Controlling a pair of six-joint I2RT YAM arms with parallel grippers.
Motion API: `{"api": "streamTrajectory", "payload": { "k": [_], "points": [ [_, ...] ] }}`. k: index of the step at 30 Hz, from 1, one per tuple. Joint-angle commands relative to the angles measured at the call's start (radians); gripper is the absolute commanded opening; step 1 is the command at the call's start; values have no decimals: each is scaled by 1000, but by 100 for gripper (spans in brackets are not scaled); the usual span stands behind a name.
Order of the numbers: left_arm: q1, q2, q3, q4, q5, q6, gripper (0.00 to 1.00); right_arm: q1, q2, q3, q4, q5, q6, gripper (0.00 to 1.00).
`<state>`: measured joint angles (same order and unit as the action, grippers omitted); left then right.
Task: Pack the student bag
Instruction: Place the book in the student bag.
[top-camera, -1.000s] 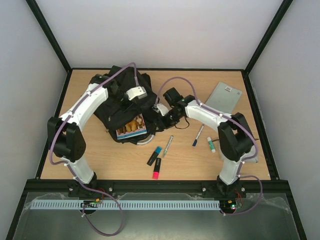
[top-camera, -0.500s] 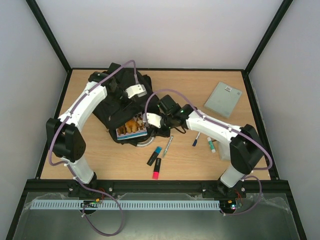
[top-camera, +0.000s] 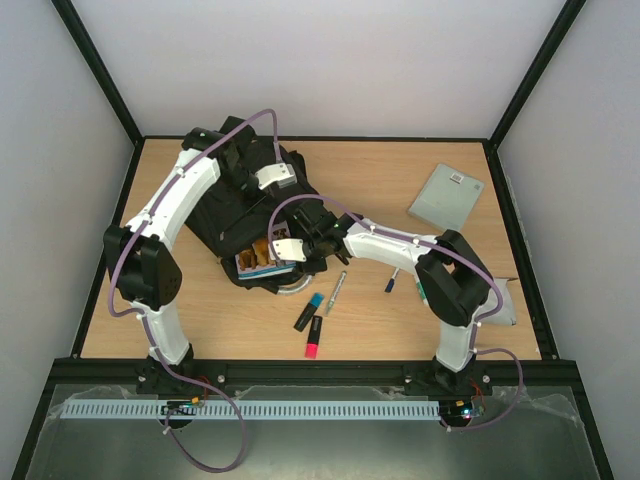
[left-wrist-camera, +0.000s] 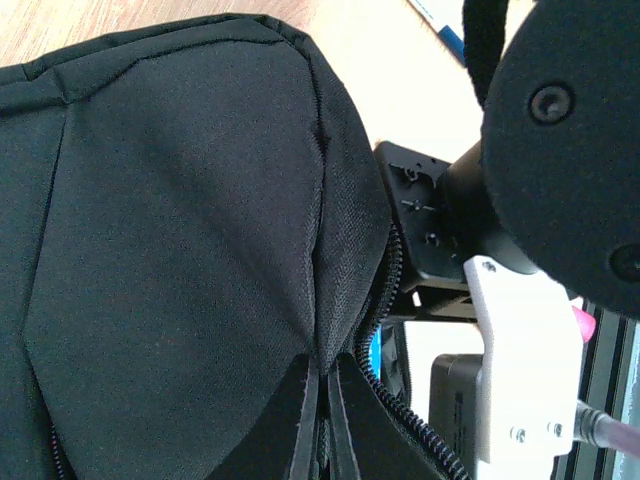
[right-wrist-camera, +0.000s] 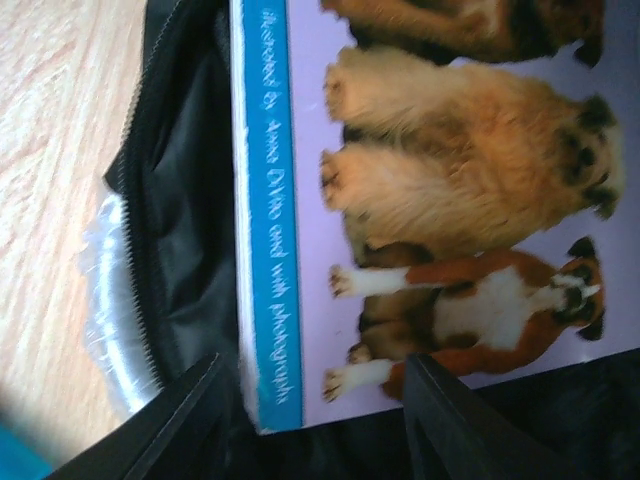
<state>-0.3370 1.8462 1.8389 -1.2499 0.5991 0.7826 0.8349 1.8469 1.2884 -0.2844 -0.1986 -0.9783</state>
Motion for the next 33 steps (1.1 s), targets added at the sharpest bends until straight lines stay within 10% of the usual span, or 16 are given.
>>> {"api": "streamTrajectory", "payload": {
  "k": [1,33],
  "points": [
    [-2,-13,37,-22,58,13,2,13,22,48,24,4,-70,49],
    [-4,-43,15,-15,43,-7,2,7,195,163,314,486,164,41]
  ]
}}
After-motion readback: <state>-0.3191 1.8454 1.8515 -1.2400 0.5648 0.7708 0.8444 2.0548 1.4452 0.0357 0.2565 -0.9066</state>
